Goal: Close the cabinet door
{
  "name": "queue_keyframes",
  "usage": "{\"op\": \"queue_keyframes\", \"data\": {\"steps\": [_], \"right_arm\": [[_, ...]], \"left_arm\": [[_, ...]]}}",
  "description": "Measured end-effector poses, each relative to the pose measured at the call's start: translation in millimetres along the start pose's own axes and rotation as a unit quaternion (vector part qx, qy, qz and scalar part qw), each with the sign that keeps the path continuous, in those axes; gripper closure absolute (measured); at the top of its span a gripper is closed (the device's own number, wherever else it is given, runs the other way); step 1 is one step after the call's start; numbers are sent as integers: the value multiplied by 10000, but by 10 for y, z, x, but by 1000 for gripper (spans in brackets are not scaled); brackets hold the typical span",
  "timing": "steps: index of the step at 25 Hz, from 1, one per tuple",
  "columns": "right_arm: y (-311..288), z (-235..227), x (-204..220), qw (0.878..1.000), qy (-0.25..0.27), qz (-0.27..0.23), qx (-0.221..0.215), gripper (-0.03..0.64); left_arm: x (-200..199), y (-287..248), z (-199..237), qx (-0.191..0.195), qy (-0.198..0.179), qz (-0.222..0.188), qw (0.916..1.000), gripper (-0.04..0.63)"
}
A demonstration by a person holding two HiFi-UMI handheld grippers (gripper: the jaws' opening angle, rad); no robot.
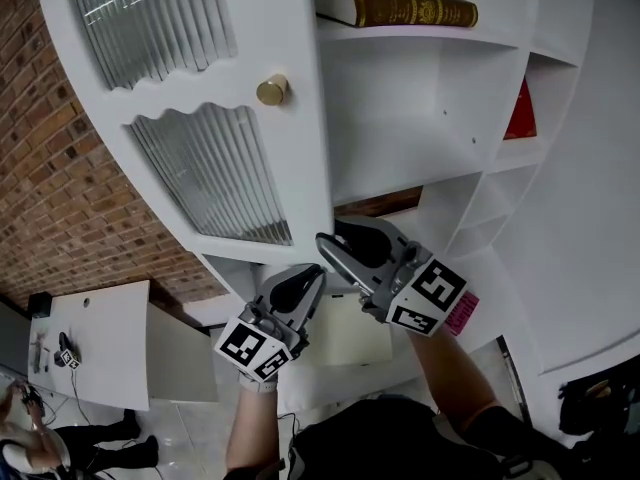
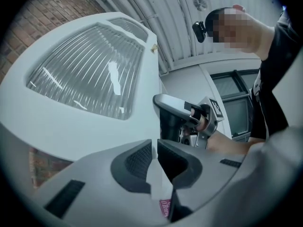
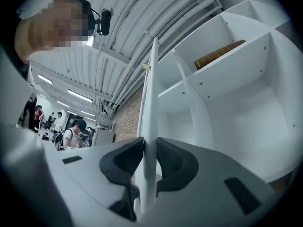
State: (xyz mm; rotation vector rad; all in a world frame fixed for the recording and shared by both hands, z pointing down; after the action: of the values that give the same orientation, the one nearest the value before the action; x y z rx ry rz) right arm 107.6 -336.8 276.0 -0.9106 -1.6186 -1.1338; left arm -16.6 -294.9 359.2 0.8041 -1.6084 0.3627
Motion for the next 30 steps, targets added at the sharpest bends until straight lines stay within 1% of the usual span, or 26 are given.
{"op": "queue_keyframes", "data": {"steps": [4,11,16,24,30], "right_arm": [[-14,-129,-28,9999,66,-21,91,514],[-163,-373,-38,9999,-17,0,170,460],[-132,-557,-42,9998,-132,-29,177,423],[-226,-829,-45,9994,-289,-63,150,400],[-306,-940,-35,9992,-360,-78,172,400]], "left_arm": [[27,-96,64,-151,31,4,9999,552],[83,-187,263,-266,75,-22,9996,555],[135,-311,285,-319,56,0,9995,557],[188,-455,462,-383,46,51,9992,561],[213,-501,570,-441,50,28,9990,561]]}}
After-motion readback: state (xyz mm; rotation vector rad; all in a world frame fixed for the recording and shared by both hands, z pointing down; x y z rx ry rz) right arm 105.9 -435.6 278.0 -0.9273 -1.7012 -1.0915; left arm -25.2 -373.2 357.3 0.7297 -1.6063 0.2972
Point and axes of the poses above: the fingertips, and each gripper's own axes: y backward along the fingers, z to its left, x out of its underside, the point moved 7 cm from there along y, backward along the fingers, and after that the axes turned 12 degrees about -y, right-handed, at the moved point
